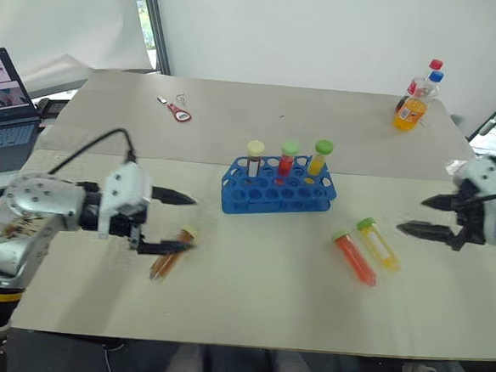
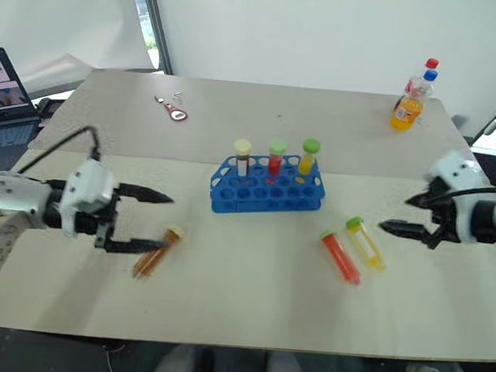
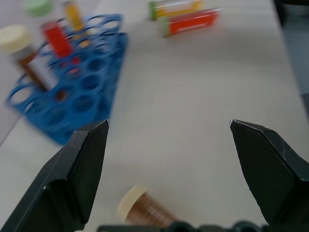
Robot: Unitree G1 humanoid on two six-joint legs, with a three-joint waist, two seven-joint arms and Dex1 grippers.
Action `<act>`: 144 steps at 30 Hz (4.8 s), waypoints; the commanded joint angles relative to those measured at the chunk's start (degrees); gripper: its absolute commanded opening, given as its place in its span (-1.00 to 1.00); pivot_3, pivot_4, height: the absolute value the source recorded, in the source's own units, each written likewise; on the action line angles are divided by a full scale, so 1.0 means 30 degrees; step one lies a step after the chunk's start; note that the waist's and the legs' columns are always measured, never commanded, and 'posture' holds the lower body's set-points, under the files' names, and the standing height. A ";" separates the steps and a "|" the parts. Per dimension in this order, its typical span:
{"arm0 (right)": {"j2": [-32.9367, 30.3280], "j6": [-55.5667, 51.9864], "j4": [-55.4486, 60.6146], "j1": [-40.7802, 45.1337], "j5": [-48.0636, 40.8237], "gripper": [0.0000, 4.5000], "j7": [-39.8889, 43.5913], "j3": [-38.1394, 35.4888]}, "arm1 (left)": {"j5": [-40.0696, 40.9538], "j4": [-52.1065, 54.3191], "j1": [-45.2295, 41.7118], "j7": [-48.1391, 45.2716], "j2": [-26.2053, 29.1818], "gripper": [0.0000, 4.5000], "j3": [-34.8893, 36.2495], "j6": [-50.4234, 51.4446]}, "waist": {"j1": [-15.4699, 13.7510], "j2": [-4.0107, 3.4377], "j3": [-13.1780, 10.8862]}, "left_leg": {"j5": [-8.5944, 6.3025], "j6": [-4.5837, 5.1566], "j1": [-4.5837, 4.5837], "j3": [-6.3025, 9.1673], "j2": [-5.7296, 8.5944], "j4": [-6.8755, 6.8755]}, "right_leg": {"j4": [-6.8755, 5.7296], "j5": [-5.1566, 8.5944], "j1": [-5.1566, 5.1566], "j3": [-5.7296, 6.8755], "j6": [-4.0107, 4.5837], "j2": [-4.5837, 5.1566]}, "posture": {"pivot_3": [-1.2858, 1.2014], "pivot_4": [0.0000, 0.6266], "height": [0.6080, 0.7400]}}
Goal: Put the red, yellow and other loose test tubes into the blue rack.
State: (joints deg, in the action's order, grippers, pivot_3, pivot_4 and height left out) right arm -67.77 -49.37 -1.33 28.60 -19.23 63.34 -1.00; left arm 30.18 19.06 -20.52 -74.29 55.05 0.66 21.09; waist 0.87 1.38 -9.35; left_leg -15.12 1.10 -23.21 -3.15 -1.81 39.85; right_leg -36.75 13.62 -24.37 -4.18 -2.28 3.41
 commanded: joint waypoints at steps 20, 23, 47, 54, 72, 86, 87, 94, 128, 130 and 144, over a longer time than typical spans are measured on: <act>0.3883 -0.4382 -0.6297 0.7029 0.4231 0.62 -0.0030 0.8134 | -0.0581 0.2454 -0.3908 0.1210 -0.3540 1.00 -0.3195 0.0667 | -0.0031 -0.0001 -0.0002 | -0.0009 0.0020 -0.0035 0.0032 0.0015 0.0017 | 0.0020 0.0001 -0.0006 0.0008 -0.0004 -0.0005 | 0.03 -0.52 1.00; 0.4202 -0.4628 -0.6388 0.7066 0.4225 0.19 -0.0163 0.8000 | -0.0616 0.2322 -0.3981 0.1348 -0.3675 1.00 -0.3275 0.0651 | -0.0066 -0.0001 -0.0002 | -0.0009 0.0020 -0.0036 0.0036 0.0017 0.0017 | 0.0020 0.0001 -0.0005 0.0010 -0.0004 -0.0004 | 0.03 -0.52 1.00; 1.2289 -0.0648 0.5488 0.2382 0.1474 -0.57 -1.0292 -0.4257 | 0.0540 0.0257 -0.3380 0.2438 -0.3654 1.00 -0.0967 0.1946 | -0.0077 -0.0001 -0.0003 | -0.0006 0.0015 -0.0051 0.0142 0.0014 0.0022 | -0.0010 -0.0002 0.0000 0.0029 -0.0007 -0.0019 | 0.03 -0.52 1.00; 1.4668 0.6004 0.2974 0.1261 0.3472 -0.57 -1.3028 -0.2713 | 0.1010 0.1085 -0.3290 0.3412 -0.3929 1.00 -0.0991 0.3235 | -0.0107 0.0000 -0.0003 | -0.0006 0.0013 -0.0069 0.0124 0.0037 0.0035 | -0.0005 -0.0006 0.0003 0.0046 -0.0015 0.0003 | 0.03 -0.52 1.00; 1.7144 1.0010 0.0386 0.1014 0.4418 -0.57 -1.5335 -0.1129 | 0.0887 0.1061 -0.3021 0.4193 -0.4219 1.00 -0.0949 0.3699 | 0.0065 -0.0002 -0.0003 | -0.0001 0.0006 -0.0039 0.0129 0.0022 0.0006 | -0.0010 -0.0004 0.0006 0.0043 -0.0003 -0.0013 | 0.03 -0.52 1.00; 1.9577 1.3140 -0.0382 -0.0576 0.4965 -0.57 -1.8448 -0.1231 | 0.1107 0.1061 -0.3112 0.5496 -0.5286 1.00 -0.0888 0.4505 | 0.0161 -0.0003 0.0000 | 0.0000 0.0002 -0.0016 0.0142 0.0019 0.0001 | -0.0025 -0.0004 0.0013 0.0041 -0.0001 -0.0015 | 0.03 -0.52 1.00; 2.0068 1.3244 -0.0327 -0.0798 0.4802 -0.57 -1.8855 -0.1306 | 0.1105 0.1094 -0.3116 0.5599 -0.5359 1.00 -0.0910 0.4557 | 0.0162 -0.0003 0.0000 | 0.0001 0.0002 -0.0016 0.0151 0.0020 0.0002 | -0.0024 -0.0005 0.0016 0.0041 -0.0001 -0.0014 | 0.03 -0.52 1.00; 2.1796 1.4545 -0.0607 -0.1467 0.4898 -0.57 -1.9940 -0.1155 | 0.1002 0.1023 -0.3229 0.6092 -0.5793 1.00 -0.0993 0.4684 | 0.0422 0.0000 0.0007 | 0.0002 0.0000 -0.0004 0.0276 0.0021 0.0000 | -0.0045 -0.0005 0.0022 0.0036 -0.0001 -0.0011 | 0.03 -0.52 1.00; 0.4905 -1.1697 0.8688 -0.0400 -0.4374 0.78 -1.0745 0.0442 | -0.1726 0.0022 -0.2308 -0.0156 -0.3200 1.00 -0.3131 -0.1221 | 0.0032 -0.0002 -0.0005 | 0.0000 0.0006 -0.0031 0.0247 0.0026 -0.0006 | 0.0048 0.0012 0.0034 0.0039 0.0013 -0.0023 | 0.03 -0.52 1.00; 0.4890 -1.1511 0.7576 0.0259 -0.3891 0.78 -1.0731 0.1718 | -0.1783 0.0093 -0.2391 -0.0096 -0.3429 1.00 -0.3238 -0.1266 | -0.0026 0.0001 -0.0006 | 0.0000 0.0006 -0.0043 0.0228 0.0030 -0.0001 | 0.0053 0.0012 0.0034 0.0041 0.0011 -0.0022 | 0.03 -0.52 1.00; 0.4546 -1.1378 0.4511 0.2573 -0.3446 -0.56 -0.8855 0.4452 | -0.2702 -0.0091 -0.2177 0.0212 -0.4032 1.00 -0.3623 -0.1758 | -0.0058 0.0002 -0.0007 | -0.0003 0.0012 -0.0082 0.0207 0.0026 0.0006 | 0.0056 0.0012 0.0008 0.0051 0.0005 -0.0022 | 0.03 -0.52 1.00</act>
State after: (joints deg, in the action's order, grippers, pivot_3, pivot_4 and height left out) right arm -53.62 -83.08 11.96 35.40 -29.45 36.25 13.27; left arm 22.23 17.64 -27.00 -73.92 43.08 -10.28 16.99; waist 0.70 1.39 -9.37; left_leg -15.13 1.14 -23.46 -2.53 -1.73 39.88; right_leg -36.58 13.66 -24.35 -4.03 -2.27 3.35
